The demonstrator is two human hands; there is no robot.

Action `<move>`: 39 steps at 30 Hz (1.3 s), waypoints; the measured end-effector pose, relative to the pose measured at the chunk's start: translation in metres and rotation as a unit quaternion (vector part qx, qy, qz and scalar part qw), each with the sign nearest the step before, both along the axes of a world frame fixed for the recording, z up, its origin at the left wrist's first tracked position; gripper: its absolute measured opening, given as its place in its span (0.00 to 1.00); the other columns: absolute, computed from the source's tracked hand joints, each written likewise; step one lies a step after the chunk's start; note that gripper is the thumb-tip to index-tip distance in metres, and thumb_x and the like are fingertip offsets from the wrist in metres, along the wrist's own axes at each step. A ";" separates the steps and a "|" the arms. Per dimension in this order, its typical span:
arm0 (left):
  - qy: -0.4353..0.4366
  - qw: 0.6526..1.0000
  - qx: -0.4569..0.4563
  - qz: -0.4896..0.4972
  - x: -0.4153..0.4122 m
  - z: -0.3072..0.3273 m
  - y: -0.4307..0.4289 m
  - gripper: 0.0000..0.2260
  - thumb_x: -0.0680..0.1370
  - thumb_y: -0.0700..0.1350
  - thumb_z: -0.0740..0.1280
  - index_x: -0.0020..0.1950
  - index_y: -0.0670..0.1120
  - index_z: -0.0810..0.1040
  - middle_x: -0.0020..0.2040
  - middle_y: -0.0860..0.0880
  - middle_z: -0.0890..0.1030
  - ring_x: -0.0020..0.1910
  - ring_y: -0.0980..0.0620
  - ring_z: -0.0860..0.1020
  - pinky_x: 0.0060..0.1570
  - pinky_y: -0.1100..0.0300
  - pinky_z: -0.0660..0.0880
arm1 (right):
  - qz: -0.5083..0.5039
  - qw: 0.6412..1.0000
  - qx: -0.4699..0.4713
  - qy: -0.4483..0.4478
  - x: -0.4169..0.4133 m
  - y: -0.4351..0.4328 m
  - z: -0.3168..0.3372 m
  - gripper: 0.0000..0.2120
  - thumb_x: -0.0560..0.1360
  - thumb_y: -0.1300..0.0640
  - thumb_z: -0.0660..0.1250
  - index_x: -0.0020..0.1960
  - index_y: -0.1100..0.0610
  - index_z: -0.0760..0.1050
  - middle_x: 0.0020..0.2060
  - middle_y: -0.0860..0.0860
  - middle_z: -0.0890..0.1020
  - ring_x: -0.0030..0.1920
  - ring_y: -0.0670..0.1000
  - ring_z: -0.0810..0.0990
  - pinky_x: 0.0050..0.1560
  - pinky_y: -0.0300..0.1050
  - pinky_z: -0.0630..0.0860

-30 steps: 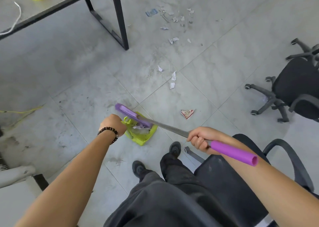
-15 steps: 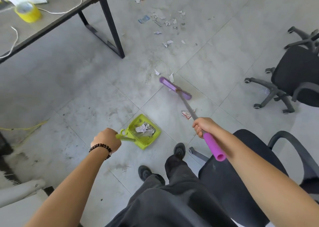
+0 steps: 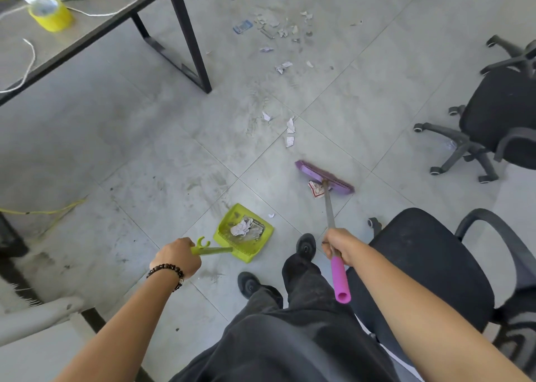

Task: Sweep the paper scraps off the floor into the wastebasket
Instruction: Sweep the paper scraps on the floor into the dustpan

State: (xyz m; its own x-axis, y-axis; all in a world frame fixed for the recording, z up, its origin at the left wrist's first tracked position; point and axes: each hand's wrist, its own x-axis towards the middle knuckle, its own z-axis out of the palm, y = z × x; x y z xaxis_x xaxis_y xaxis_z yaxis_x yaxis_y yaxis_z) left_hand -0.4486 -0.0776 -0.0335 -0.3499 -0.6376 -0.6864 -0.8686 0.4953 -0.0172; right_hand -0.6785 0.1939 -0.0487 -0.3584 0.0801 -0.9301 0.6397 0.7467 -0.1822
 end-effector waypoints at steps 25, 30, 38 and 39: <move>0.017 1.000 0.011 -0.015 0.017 0.001 -0.007 0.06 0.73 0.40 0.61 0.50 0.45 0.72 0.42 0.48 0.77 0.42 0.47 0.79 0.36 0.59 0.75 | -0.028 0.966 -0.134 -0.219 0.033 -0.027 0.093 0.15 0.78 0.65 0.60 0.34 0.55 0.64 0.23 0.46 0.64 0.17 0.40 0.63 0.14 0.30 0.60; 0.036 0.999 0.012 0.005 0.008 0.005 -0.008 0.02 0.74 0.41 0.60 0.45 0.45 0.71 0.39 0.48 0.77 0.39 0.47 0.79 0.32 0.60 0.72 | -0.004 0.974 -0.150 -0.170 0.026 -0.043 0.098 0.16 0.78 0.66 0.59 0.34 0.54 0.61 0.23 0.46 0.64 0.17 0.41 0.62 0.14 0.31 0.60; 0.067 0.997 0.006 0.035 -0.055 0.014 -0.025 0.03 0.73 0.41 0.61 0.39 0.46 0.72 0.37 0.48 0.78 0.35 0.46 0.78 0.32 0.62 0.71 | -0.143 0.965 -0.198 -0.092 -0.030 -0.068 0.097 0.20 0.77 0.68 0.57 0.29 0.54 0.60 0.18 0.46 0.63 0.14 0.42 0.61 0.14 0.30 0.59; 0.070 0.997 0.006 0.038 -0.066 0.014 -0.030 0.03 0.72 0.42 0.61 0.39 0.46 0.73 0.37 0.48 0.79 0.35 0.46 0.78 0.31 0.62 0.71 | -0.159 0.962 -0.204 -0.089 -0.044 -0.071 0.095 0.20 0.77 0.68 0.57 0.29 0.54 0.60 0.18 0.46 0.63 0.14 0.42 0.61 0.14 0.30 0.59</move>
State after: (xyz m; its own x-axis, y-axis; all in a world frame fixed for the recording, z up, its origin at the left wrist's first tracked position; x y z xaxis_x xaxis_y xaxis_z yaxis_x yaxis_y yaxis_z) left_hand -0.5149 -0.1071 -0.0200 -0.3936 -0.6583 -0.6416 -0.8974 0.4267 0.1127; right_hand -0.7224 0.1227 0.0461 -0.2075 -0.2256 -0.9519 0.8723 0.3976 -0.2844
